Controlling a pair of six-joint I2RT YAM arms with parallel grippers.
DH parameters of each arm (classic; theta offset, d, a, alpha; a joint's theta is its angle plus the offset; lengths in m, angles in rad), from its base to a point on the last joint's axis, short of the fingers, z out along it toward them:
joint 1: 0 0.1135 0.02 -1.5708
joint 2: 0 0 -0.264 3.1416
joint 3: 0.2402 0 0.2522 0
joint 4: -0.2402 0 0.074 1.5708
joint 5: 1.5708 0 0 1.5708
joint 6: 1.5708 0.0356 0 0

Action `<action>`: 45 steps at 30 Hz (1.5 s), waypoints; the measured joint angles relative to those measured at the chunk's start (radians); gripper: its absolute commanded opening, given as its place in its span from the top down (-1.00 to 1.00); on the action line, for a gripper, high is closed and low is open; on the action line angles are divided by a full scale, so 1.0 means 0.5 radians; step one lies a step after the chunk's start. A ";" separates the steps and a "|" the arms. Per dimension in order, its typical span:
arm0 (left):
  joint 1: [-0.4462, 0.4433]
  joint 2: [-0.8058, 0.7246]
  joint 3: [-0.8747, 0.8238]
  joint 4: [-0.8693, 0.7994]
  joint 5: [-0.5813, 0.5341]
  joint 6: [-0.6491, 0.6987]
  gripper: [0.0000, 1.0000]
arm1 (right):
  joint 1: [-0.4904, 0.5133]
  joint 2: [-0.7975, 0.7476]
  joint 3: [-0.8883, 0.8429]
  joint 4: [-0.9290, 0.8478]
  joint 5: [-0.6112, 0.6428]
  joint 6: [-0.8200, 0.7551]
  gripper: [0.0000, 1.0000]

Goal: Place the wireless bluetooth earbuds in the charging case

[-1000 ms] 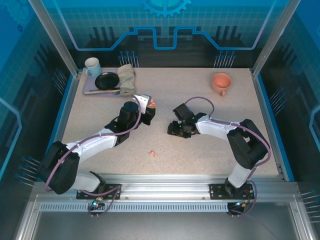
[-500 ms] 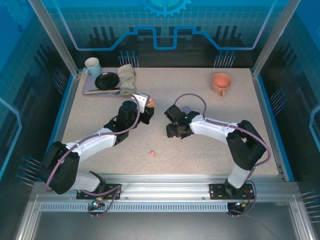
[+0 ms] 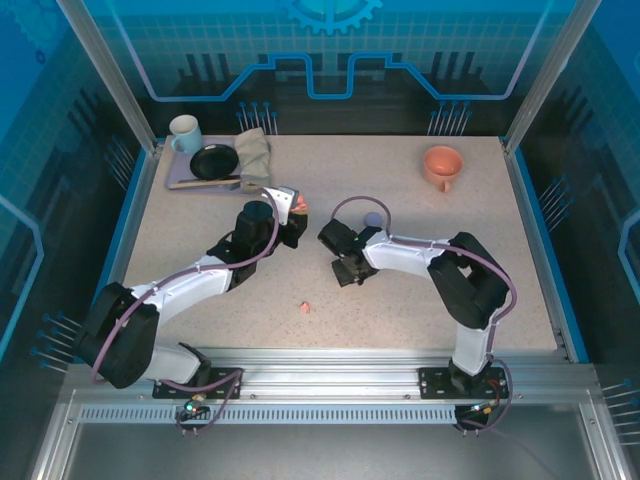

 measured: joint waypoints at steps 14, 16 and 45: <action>0.000 0.000 0.001 -0.002 0.008 0.000 1.00 | -0.027 0.068 0.065 -0.005 -0.102 -0.011 0.39; 0.000 0.000 0.001 -0.003 0.008 0.000 1.00 | -0.046 0.047 0.037 0.027 -0.161 0.014 0.45; 0.076 -0.022 0.001 0.006 0.007 -0.002 1.00 | 0.143 0.330 0.380 -0.912 0.806 0.996 0.39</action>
